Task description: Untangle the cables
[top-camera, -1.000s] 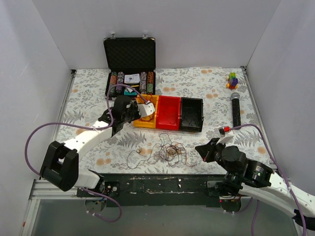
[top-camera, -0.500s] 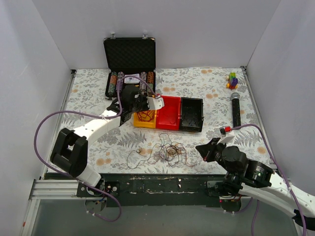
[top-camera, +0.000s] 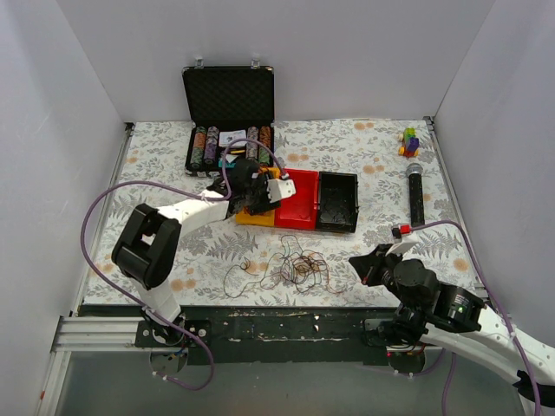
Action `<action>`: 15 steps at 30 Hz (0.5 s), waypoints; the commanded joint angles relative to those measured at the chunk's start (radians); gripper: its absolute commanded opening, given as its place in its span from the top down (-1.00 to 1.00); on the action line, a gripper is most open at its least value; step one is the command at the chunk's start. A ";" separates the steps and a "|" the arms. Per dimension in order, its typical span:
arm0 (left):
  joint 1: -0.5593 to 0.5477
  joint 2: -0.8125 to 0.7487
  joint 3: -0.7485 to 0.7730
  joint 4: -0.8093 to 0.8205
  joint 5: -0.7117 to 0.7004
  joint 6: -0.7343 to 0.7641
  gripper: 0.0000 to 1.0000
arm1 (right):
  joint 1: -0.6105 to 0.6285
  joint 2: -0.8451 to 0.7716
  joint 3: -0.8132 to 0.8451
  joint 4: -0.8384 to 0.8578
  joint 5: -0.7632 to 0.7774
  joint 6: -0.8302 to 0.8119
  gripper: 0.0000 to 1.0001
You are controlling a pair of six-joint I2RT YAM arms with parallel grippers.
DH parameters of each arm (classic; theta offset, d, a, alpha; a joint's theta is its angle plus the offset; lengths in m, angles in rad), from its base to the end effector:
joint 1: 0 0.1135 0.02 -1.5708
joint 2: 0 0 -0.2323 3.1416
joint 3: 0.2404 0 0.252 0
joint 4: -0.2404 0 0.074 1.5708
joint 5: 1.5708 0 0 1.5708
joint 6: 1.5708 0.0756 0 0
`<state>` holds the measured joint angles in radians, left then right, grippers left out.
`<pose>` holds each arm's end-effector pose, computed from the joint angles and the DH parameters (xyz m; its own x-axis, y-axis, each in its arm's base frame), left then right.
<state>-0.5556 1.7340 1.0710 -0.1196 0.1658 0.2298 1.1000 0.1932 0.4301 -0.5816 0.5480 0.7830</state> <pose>0.3272 -0.2178 0.1346 -0.4422 0.5390 -0.7170 0.7398 0.6711 0.0482 0.1014 0.1125 0.2271 -0.4884 0.3679 -0.7913 -0.2734 0.7966 0.5391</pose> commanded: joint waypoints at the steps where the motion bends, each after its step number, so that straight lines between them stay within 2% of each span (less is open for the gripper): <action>1: 0.002 -0.054 0.089 -0.026 0.035 -0.125 -0.25 | 0.001 0.014 0.035 0.022 0.024 0.005 0.97; 6: 0.002 -0.140 0.182 -0.115 0.118 -0.278 -0.74 | 0.001 0.006 0.025 0.029 0.015 0.007 0.97; 11: 0.002 -0.243 0.241 -0.215 0.193 -0.346 -0.82 | 0.001 0.025 0.027 0.046 0.010 -0.001 0.97; 13: 0.002 -0.293 0.222 -0.236 0.224 -0.353 -0.96 | 0.001 0.035 0.027 0.061 0.006 -0.008 0.97; 15: 0.002 -0.339 0.193 -0.255 0.245 -0.356 -0.97 | 0.001 0.049 0.025 0.072 0.004 -0.014 0.97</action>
<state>-0.5541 1.5108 1.2781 -0.2874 0.3206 -0.0757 1.1000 0.2180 0.4301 -0.5720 0.5468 0.7815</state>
